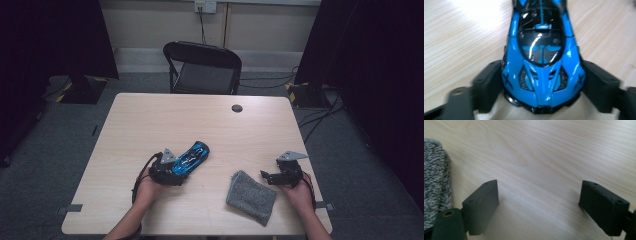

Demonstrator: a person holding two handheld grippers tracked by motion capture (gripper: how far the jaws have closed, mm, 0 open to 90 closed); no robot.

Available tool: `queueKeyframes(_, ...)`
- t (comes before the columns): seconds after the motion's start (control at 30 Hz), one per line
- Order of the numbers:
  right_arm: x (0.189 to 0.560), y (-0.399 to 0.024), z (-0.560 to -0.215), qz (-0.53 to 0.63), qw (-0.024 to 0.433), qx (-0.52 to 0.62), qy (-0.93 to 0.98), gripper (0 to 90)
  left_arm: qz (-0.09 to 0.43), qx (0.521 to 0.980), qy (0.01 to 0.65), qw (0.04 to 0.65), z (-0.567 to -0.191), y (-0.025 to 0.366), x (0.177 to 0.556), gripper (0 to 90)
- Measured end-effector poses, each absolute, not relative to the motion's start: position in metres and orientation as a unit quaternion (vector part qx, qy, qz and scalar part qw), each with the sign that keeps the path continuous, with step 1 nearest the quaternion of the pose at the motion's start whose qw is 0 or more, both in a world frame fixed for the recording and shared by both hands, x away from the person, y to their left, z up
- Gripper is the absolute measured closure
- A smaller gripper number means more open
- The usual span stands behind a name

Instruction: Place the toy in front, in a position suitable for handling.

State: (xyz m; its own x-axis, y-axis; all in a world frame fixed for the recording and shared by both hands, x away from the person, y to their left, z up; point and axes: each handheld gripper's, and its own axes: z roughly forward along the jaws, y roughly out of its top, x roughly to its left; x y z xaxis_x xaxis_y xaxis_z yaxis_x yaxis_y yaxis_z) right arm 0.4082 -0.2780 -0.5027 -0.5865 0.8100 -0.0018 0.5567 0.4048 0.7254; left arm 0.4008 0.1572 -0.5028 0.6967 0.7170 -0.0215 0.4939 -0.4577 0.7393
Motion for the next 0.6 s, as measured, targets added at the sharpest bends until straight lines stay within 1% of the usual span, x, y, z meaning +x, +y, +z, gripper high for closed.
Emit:
queueKeyframes(0.07, 0.407, -0.278, -0.501, 0.349, 0.177, 0.415, 0.821, 20.2, 0.148, 0.842, 0.361, 0.373, -0.502, 0.157, 0.401, 24.7)
queueKeyframes(0.17, 0.406, -0.276, -0.495, 0.359, 0.175, 0.406, 0.822, 22.5, 0.149, 0.842, 0.361, 0.372, -0.502, 0.157, 0.401, 25.0)
queueKeyframes(0.23, 0.405, -0.275, -0.491, 0.363, 0.173, 0.402, 0.823, 22.5, 0.149, 0.843, 0.361, 0.371, -0.502, 0.157, 0.401, 25.1)
queueKeyframes(0.37, 0.402, -0.270, -0.480, 0.383, 0.147, 0.392, 0.823, 19.7, 0.152, 0.841, 0.361, 0.372, -0.502, 0.157, 0.401, 25.2)
queueKeyframes(0.6, 0.397, -0.261, -0.473, 0.382, 0.139, 0.376, 0.833, 18.4, 0.151, 0.839, 0.362, 0.378, -0.503, 0.157, 0.400, 25.2)
